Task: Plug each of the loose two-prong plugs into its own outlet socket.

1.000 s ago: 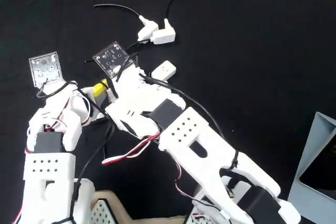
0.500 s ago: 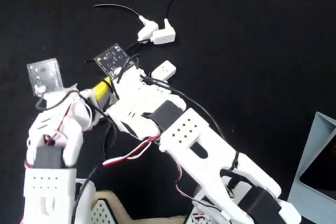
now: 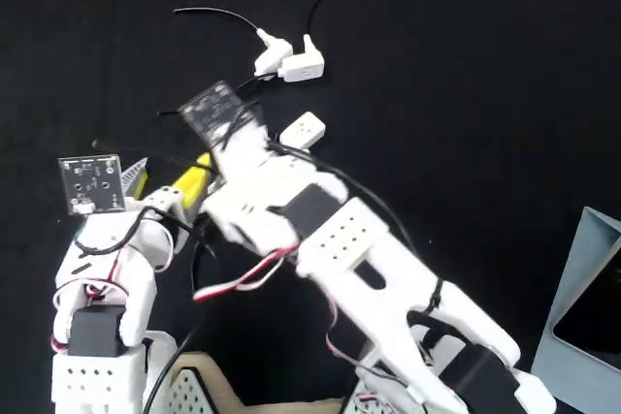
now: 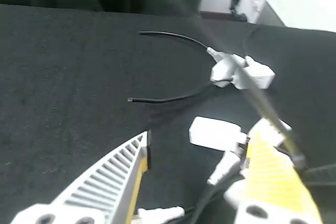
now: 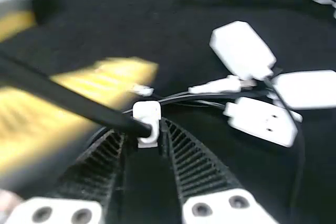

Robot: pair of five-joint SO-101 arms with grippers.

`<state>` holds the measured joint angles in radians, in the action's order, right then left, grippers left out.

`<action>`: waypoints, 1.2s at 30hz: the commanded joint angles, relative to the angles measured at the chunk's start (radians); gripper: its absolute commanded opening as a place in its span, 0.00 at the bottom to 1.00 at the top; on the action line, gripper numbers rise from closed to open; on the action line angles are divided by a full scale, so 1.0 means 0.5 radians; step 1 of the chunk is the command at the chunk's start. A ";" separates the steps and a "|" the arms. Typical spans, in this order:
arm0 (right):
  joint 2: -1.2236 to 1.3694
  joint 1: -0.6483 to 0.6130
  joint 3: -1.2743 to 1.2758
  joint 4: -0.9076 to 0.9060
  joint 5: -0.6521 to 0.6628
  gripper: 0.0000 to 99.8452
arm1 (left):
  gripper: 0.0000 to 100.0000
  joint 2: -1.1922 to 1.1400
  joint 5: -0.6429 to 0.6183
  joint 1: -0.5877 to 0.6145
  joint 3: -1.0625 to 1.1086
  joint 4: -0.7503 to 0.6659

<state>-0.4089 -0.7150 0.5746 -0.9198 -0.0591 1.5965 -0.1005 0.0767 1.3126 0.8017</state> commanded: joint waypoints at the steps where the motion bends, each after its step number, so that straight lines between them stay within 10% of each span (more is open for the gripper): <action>1: -0.066 0.255 -0.032 -0.006 -0.015 0.01 | 0.30 0.015 0.018 0.170 -0.014 0.012; 13: -0.051 0.911 -0.112 0.009 0.000 0.01 | 0.30 -0.485 0.270 0.192 -0.318 0.009; 36: -0.048 1.258 -0.180 0.012 0.058 0.01 | 0.30 -2.835 0.948 -0.489 -1.680 -0.009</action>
<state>-0.4089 -0.1013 0.5470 -0.9198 -0.0422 0.2846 0.2984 -0.1396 0.6176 0.8017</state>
